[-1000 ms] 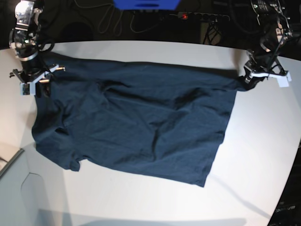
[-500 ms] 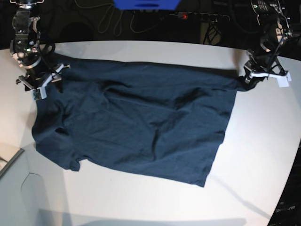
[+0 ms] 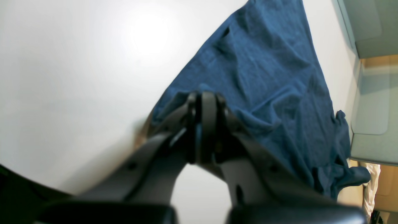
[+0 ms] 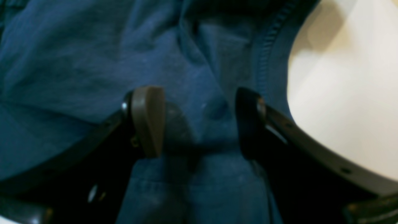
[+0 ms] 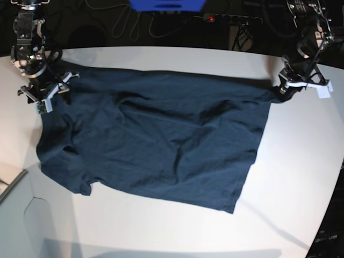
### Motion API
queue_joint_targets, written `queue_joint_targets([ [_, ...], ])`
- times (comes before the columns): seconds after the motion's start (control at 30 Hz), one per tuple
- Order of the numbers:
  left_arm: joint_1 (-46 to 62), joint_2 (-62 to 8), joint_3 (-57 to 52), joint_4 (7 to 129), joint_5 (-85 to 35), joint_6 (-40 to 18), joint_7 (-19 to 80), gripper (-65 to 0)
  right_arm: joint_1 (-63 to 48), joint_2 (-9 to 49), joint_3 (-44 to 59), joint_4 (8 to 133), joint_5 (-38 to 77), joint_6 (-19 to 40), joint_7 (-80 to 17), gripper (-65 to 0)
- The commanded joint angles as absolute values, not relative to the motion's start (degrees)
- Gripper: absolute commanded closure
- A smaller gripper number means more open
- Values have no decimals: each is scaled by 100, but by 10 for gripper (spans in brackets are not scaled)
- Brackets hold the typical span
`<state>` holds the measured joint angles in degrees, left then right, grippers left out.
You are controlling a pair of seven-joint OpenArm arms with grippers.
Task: Layout the t-shirt on the table in an organized manner, then fold the t-shirt properly
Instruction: 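Regrasp the shirt shoulder edge with the right gripper, holding left grip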
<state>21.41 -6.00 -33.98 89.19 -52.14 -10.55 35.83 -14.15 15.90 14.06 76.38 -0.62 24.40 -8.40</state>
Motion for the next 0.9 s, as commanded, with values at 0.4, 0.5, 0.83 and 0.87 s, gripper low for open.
queue_joint_targets([
  [0.4, 2158, -664, -3415, 8998, -5297, -1103, 3512, 0, -1367, 1745, 1393, 7714, -13, 2484, -989, -139],
  [0.5, 2158, -664, -3415, 8998, -5297, -1103, 3512, 0, -1367, 1745, 1393, 7714, -13, 2484, -1024, -90],
  [0.83, 2158, -664, -3415, 8998, -5297, -1103, 3512, 0, -1455, 1763, 1420, 7767, -13, 2484, -1024, 0],
  [0.87, 2158, -664, -3415, 8998, -5297, -1103, 3512, 0, -1534, 1763, 1420, 7793, -13, 2484, -989, 0],
])
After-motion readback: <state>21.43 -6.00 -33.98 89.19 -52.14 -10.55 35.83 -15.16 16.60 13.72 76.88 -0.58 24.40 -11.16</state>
